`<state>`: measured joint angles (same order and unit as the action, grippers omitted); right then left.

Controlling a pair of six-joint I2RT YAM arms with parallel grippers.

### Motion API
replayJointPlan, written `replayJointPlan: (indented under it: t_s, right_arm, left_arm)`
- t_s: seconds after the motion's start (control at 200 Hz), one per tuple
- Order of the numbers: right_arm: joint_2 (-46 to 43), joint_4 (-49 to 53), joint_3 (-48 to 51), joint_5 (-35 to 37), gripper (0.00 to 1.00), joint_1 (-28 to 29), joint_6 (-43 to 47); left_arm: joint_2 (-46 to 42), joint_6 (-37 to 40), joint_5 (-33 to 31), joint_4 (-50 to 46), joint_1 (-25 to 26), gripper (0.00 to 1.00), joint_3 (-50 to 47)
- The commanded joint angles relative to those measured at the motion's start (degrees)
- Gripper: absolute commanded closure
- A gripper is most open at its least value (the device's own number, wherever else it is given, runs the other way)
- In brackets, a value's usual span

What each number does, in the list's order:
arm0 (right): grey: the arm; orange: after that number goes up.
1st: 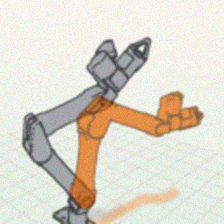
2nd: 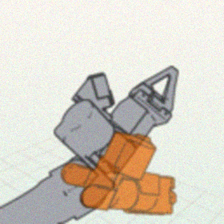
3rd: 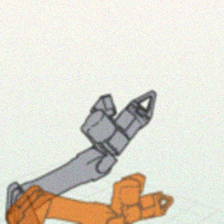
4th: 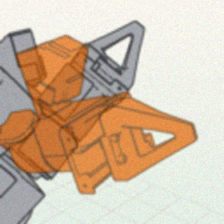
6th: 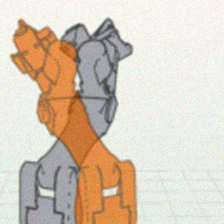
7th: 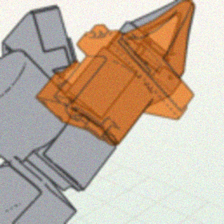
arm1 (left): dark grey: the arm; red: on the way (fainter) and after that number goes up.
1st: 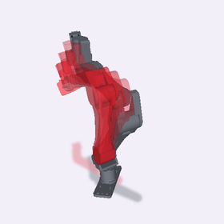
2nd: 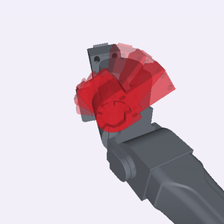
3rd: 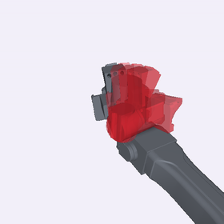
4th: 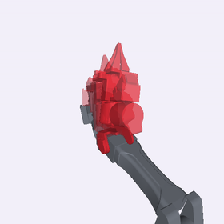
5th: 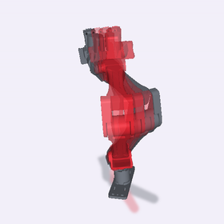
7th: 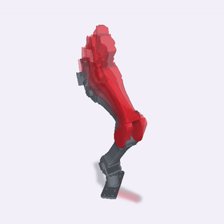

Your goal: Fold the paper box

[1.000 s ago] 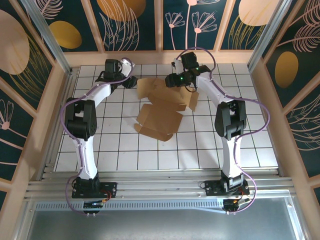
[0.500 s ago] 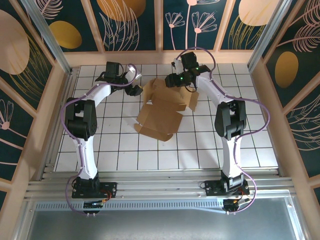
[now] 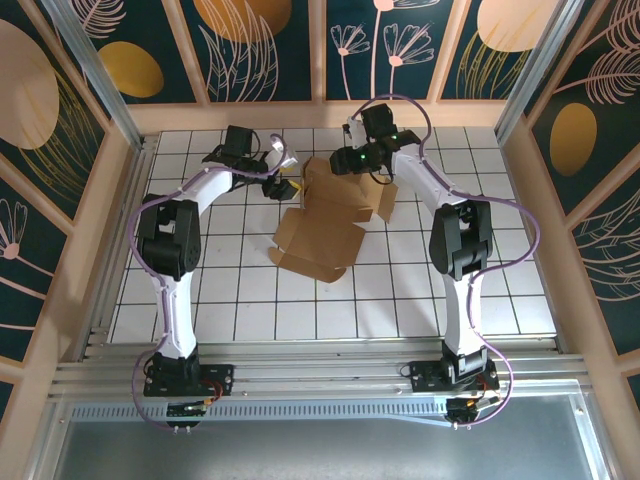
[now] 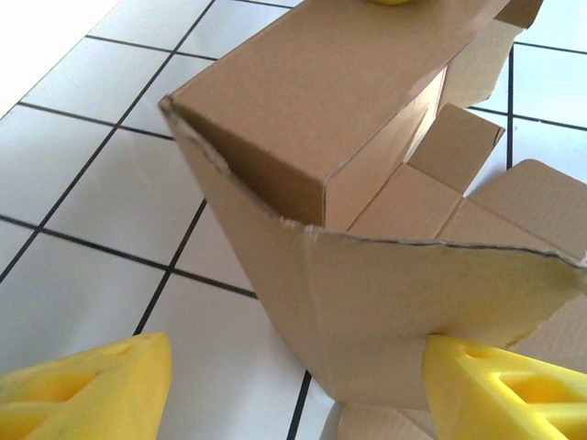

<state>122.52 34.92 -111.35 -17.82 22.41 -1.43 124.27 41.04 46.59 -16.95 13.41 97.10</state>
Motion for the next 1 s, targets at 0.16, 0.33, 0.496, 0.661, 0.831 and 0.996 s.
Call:
replayJointPlan:
  t_s: [0.16, 0.33, 0.496, 0.661, 0.831, 0.996]
  right_arm:
    - [1.4, 4.8, 0.1, 1.4, 0.40, 1.4, 1.2]
    - [2.0, 5.5, -1.0, -0.9, 0.36, 1.4, 1.4]
    - [3.8, 8.0, -4.3, -4.0, 0.35, 1.0, 1.1]
    - [4.7, 9.9, -6.8, -4.5, 0.35, 0.4, 0.7]
    - [6.3, 11.7, -9.9, -5.8, 0.35, 0.2, 0.2]
    - [7.2, 11.9, -11.3, -6.2, 0.35, 0.2, -0.8]
  left_arm:
    - [1.7, -1.4, 4.0, 2.2, 1.8, 0.28, 0.9]
    - [0.4, -6.0, 2.3, 8.8, 2.4, 0.32, -3.2]
    - [-0.1, -9.2, 0.0, 13.8, 2.5, 0.39, -5.9]
    - [-0.1, -9.2, -1.7, 13.6, 2.5, 0.39, -6.1]
    - [-0.1, -15.1, -2.4, 18.4, 2.5, 0.39, -6.9]
    - [-0.4, -22.1, -4.3, 25.8, 2.9, 0.41, -9.2]
